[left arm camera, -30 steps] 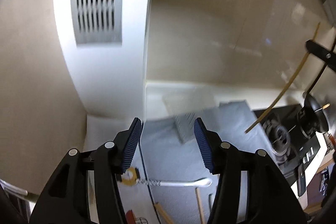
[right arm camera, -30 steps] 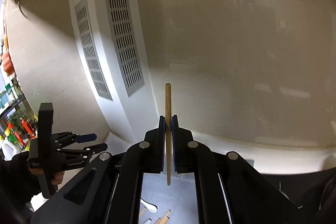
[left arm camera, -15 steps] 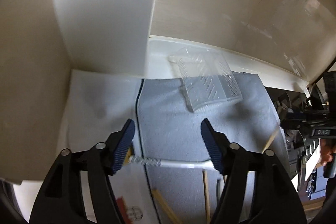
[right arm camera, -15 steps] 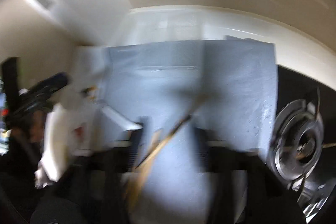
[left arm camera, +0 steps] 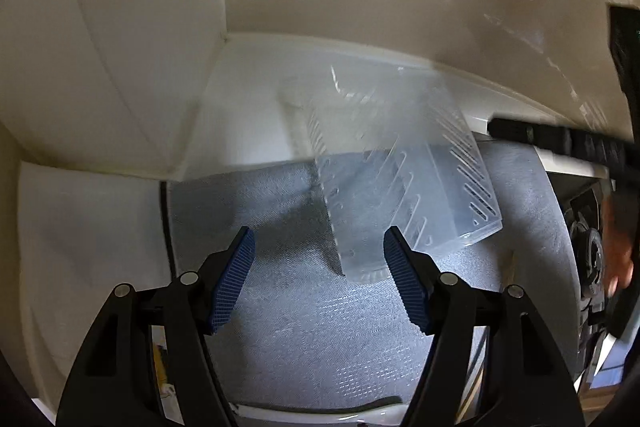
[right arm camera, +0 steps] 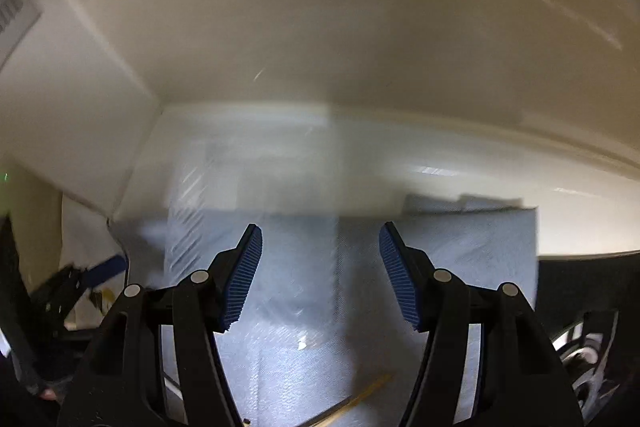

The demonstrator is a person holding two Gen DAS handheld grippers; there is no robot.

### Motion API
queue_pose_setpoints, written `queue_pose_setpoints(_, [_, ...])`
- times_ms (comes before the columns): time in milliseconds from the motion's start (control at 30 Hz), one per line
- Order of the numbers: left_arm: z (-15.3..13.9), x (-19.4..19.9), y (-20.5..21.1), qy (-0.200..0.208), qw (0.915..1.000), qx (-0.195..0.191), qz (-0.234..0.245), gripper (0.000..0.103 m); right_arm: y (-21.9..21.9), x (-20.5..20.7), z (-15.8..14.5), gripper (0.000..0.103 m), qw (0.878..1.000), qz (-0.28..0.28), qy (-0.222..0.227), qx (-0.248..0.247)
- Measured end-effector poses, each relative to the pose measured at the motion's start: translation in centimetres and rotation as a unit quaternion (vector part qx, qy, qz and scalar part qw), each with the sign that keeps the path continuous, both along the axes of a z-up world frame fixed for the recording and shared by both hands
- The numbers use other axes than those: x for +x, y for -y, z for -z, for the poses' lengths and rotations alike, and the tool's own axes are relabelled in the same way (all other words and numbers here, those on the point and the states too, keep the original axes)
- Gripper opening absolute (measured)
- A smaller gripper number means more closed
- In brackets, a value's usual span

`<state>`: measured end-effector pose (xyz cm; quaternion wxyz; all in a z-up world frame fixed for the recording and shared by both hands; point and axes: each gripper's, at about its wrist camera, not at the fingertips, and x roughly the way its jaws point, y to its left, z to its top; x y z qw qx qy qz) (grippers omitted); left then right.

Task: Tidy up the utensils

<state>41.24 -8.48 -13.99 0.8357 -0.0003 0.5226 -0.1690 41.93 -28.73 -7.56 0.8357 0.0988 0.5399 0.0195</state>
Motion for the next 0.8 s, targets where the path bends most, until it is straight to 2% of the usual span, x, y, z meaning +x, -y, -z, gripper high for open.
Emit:
queue_pose_setpoints(133, [-0.1, 0.1, -0.6, 0.007, 1.0, -0.005, -0.004, 0.065, -1.8, -3.6, 0.5, 0.061, 0.999, -0.013, 0.02, -0.038])
queue_pose_setpoints(267, [0.6, 0.3, -0.4, 0.0, 1.0, 0.009, 0.001, 0.065, -1.6, -6.1, 2.1, 0.061, 0.999, -0.011, 0.004, -0.036])
queue_pose_setpoints(400, [0.7, -0.2, -0.3, 0.012, 0.9998, 0.016, 0.002, 0.066, -1.3, -7.1, 2.7, 0.061, 1.0, 0.0, 0.009, -0.022])
queue_pose_setpoints(500, [0.9, -0.4, 0.0, 0.019, 0.9995, 0.023, 0.006, 0.066, -1.5, -7.2, 3.0, 0.062, 1.0, -0.007, -0.004, -0.013])
queue_pose_setpoints(600, [1.0, -0.6, 0.0, 0.025, 0.9993, 0.028, 0.005, 0.067, -1.4, -7.8, 4.0, 0.058, 1.0, -0.004, -0.023, -0.013])
queue_pose_setpoints(733, [1.1, -0.5, -0.2, 0.028, 0.9992, 0.03, 0.003, 0.072, -0.3, -7.9, 1.5, 0.057, 0.999, 0.027, 0.033, 0.016])
queue_pose_setpoints(800, [1.1, -0.5, -0.3, 0.029, 0.9992, 0.029, 0.002, 0.072, -0.1, -6.8, 0.8, 0.059, 0.998, 0.029, 0.047, 0.004])
